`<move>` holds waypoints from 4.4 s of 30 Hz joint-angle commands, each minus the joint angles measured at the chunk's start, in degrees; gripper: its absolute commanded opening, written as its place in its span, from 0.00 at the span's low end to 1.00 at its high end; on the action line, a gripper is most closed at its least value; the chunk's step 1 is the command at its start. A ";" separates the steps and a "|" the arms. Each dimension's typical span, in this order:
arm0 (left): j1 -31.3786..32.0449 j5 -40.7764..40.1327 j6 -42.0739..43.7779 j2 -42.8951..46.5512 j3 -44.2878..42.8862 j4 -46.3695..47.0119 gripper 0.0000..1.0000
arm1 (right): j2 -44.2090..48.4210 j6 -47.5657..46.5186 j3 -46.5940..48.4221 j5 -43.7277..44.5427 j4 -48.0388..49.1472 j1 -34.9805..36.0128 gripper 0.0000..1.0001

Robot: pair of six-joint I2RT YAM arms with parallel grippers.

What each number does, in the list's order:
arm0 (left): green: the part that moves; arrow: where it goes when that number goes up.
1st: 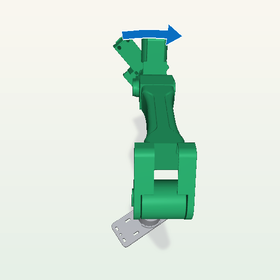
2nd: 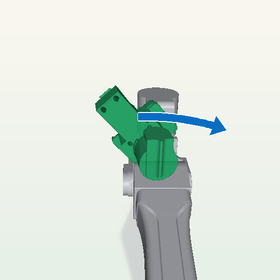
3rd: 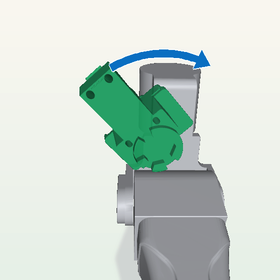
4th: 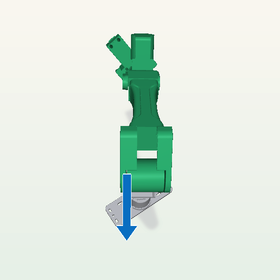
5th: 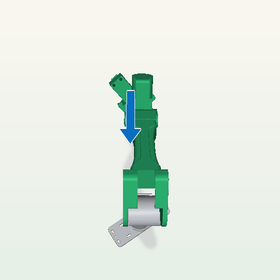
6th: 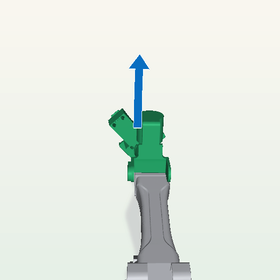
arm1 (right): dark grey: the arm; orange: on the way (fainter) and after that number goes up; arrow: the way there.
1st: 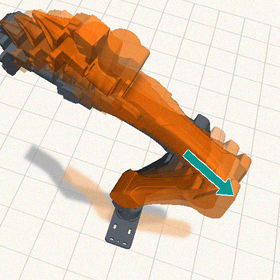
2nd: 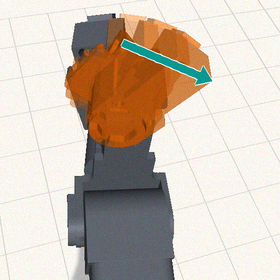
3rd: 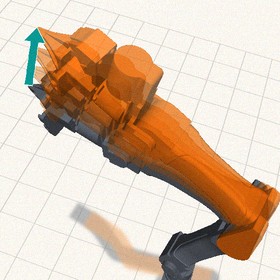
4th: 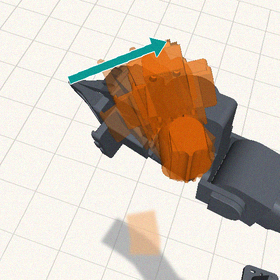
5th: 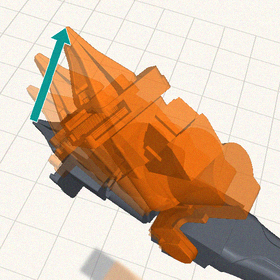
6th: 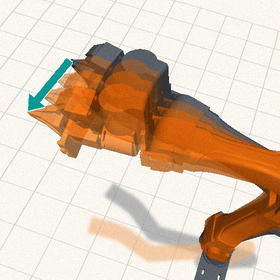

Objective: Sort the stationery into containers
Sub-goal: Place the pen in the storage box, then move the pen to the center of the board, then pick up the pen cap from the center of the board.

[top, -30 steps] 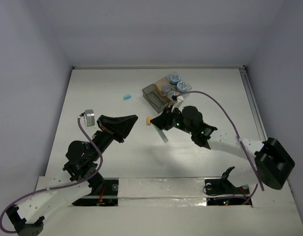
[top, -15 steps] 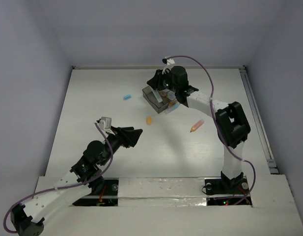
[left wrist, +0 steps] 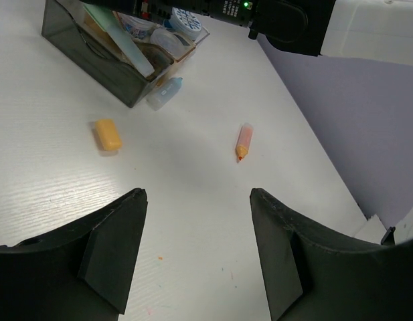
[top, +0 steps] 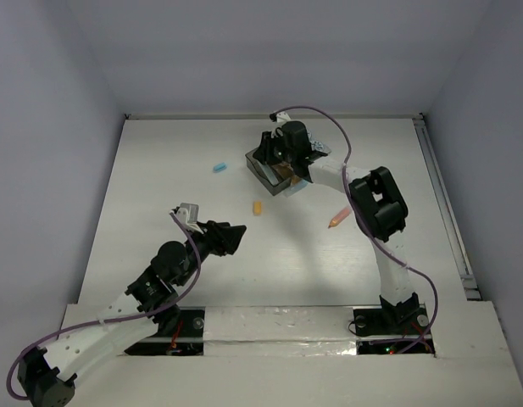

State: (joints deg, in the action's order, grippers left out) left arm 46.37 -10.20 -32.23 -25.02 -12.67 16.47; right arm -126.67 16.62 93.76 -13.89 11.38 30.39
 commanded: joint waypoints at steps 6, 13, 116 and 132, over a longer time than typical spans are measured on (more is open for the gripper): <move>-0.23 0.09 0.68 0.32 0.80 2.52 0.60 | 1.42 -0.80 3.01 4.21 1.11 -0.25 0.48; -0.23 0.53 0.50 0.14 1.42 3.30 0.60 | 10.90 2.00 -7.95 11.33 3.38 -0.25 0.80; -26.59 -10.28 10.25 -90.29 -63.18 -11.72 0.64 | 65.67 7.37 -53.33 -2.99 -6.45 0.46 0.53; -27.65 -10.63 11.49 -94.88 -67.76 -13.48 0.22 | 65.33 7.29 -53.41 -3.51 -6.37 0.46 0.54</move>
State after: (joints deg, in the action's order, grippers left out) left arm 18.90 -20.78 -20.86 -121.03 -80.38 3.79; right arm -61.73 24.01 40.34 -16.80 1.91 30.57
